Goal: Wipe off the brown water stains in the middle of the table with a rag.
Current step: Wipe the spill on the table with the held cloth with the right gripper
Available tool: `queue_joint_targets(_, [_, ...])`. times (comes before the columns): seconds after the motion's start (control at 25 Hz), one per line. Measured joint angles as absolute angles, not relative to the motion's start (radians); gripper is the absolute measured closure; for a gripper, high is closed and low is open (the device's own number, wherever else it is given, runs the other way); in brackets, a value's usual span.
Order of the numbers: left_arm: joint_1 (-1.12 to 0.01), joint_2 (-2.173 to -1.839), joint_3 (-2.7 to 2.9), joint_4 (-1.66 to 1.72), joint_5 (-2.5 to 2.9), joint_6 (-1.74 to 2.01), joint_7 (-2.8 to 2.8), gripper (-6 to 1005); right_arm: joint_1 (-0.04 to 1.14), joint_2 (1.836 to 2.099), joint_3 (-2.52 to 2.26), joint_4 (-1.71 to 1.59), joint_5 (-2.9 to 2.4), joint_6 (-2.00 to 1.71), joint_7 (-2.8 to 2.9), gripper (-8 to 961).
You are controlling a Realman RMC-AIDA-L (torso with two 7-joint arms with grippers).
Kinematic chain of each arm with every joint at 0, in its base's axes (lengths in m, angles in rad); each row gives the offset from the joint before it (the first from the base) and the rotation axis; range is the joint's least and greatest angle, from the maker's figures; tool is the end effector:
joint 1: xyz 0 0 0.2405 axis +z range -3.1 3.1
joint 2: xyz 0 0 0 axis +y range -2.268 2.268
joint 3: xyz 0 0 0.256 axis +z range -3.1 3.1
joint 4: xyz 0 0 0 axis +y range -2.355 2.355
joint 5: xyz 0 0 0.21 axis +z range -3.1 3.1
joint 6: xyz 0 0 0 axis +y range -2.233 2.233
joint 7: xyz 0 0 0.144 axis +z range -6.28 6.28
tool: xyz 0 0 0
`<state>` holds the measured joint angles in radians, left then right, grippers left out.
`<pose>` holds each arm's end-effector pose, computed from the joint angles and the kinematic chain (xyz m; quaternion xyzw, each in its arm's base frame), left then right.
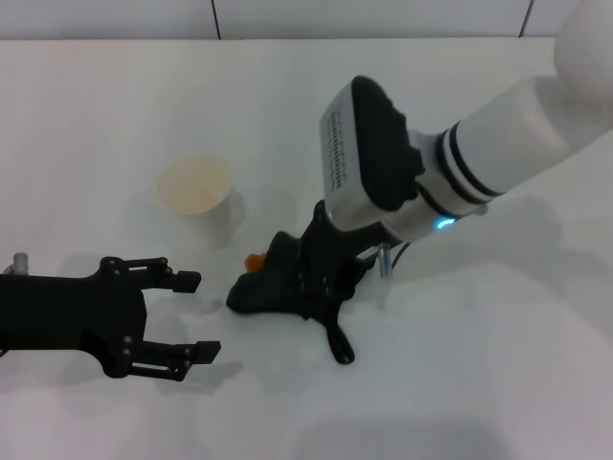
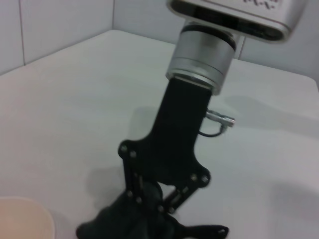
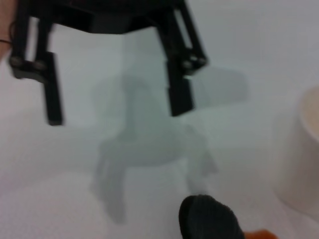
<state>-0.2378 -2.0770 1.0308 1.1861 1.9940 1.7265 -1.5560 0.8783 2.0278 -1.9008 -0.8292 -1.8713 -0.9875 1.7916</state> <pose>-0.2615 0.2662 0.0270 -0.9789 -0.1521 -0.1198 0.0647 0.1166 0.3628 -0.1228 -0.9961 -0.0572 -0.0562 0.0369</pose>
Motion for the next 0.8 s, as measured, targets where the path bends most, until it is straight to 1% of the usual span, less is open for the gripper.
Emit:
queue_joint_targets(0.44, [-0.238,-2.077,1.032,1.185,1.994,1.721,-1.554,138,0.888,2.028,-1.987,-0.829,-1.794,-0.938,1.781,880])
queue_joint_targets(0.8, [-0.239,-2.077,1.032,1.175,1.994,1.721,-1.552,137,0.912,2.025,-1.979,-0.753,-1.803,-0.839,1.762,880])
